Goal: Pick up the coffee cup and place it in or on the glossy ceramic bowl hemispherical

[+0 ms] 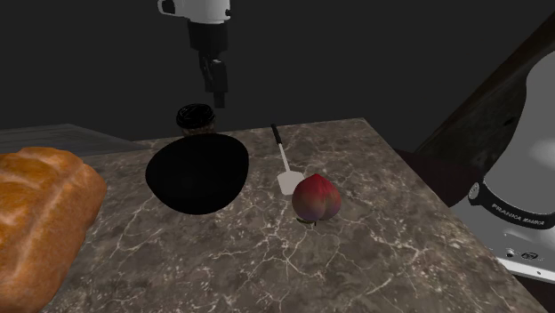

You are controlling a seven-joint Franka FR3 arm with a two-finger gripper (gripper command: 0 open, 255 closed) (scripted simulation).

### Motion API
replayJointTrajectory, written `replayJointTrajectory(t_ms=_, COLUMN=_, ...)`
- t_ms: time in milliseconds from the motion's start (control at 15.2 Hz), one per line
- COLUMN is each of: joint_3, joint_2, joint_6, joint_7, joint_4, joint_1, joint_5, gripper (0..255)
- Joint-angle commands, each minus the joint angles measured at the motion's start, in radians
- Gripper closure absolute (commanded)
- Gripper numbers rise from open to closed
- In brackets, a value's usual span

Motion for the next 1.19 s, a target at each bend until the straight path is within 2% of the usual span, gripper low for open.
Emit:
replayJointTrajectory(t_ms=0, joint_3=0.011, joint_2=0.049, joint_6=0.001, joint_7=-0.031, joint_4=0.054, joint_1=0.004, joint_5=-0.002, gripper=0)
replayJointTrajectory(t_ms=462, joint_3=0.014, joint_2=0.1, joint_6=0.082, joint_7=-0.034, joint_4=0.024, joint_1=0.005, joint_5=0.004, gripper=0)
replayJointTrajectory(t_ms=990, joint_3=0.014, joint_2=0.1, joint_6=0.082, joint_7=-0.034, joint_4=0.024, joint_1=0.005, joint_5=0.004, gripper=0)
replayJointTrajectory(t_ms=1056, joint_3=0.014, joint_2=0.1, joint_6=0.082, joint_7=-0.034, joint_4=0.024, joint_1=0.005, joint_5=0.004, gripper=255)
replayJointTrajectory(t_ms=1122, joint_3=0.014, joint_2=0.1, joint_6=0.082, joint_7=-0.034, joint_4=0.024, joint_1=0.005, joint_5=0.004, gripper=255)
